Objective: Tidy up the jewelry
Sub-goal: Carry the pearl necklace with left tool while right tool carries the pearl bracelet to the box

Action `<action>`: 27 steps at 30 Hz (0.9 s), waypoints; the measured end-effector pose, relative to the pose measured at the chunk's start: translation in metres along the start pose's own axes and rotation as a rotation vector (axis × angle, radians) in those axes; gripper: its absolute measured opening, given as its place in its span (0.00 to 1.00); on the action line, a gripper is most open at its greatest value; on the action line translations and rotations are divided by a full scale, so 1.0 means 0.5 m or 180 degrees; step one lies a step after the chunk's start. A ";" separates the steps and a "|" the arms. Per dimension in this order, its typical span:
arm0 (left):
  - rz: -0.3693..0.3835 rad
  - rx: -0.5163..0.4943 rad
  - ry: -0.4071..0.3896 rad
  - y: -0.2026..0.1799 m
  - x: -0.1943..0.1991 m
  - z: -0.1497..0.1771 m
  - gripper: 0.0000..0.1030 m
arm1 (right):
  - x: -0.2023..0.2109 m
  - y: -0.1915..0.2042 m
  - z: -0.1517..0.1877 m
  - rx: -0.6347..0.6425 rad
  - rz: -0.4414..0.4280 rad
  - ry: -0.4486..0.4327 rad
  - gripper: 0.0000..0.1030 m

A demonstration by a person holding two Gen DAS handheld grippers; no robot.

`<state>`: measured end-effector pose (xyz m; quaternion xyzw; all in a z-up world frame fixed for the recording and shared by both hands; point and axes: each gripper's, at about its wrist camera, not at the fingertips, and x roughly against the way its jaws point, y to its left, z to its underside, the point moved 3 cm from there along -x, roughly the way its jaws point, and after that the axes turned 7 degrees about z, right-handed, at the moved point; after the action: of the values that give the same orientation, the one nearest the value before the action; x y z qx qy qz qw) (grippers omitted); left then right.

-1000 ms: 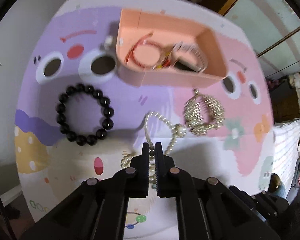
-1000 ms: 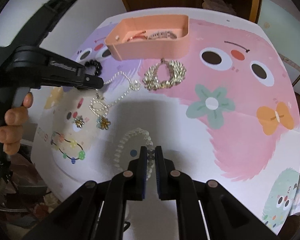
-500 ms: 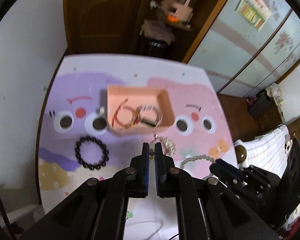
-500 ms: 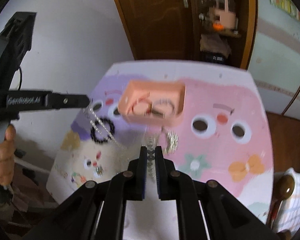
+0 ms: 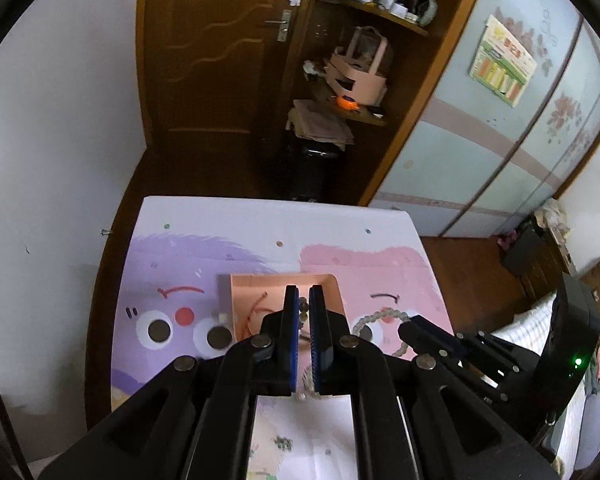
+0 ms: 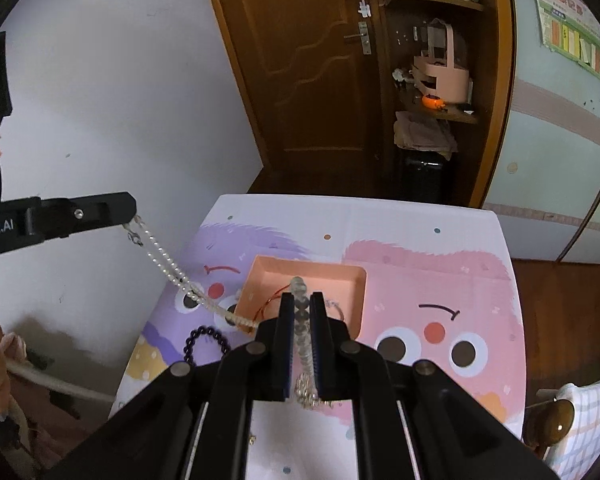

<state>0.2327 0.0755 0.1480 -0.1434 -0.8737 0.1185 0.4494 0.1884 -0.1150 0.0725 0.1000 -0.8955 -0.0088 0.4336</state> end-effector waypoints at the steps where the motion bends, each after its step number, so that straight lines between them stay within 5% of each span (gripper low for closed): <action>1: -0.0003 0.0021 0.0010 0.006 -0.008 -0.004 0.03 | -0.010 -0.001 -0.005 -0.0010 0.0007 0.0015 0.07; 12: 0.0014 0.0185 0.0351 0.053 -0.185 0.007 0.03 | -0.148 -0.019 -0.018 -0.0097 0.0036 0.0303 0.07; 27: 0.0087 0.0205 0.0570 0.073 -0.303 0.037 0.03 | -0.268 -0.030 0.011 -0.0178 -0.0069 0.0666 0.07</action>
<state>0.3072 0.0541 0.0113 -0.1508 -0.8237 0.1394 0.5285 0.2676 -0.1052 -0.0362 0.0979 -0.8437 -0.0279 0.5271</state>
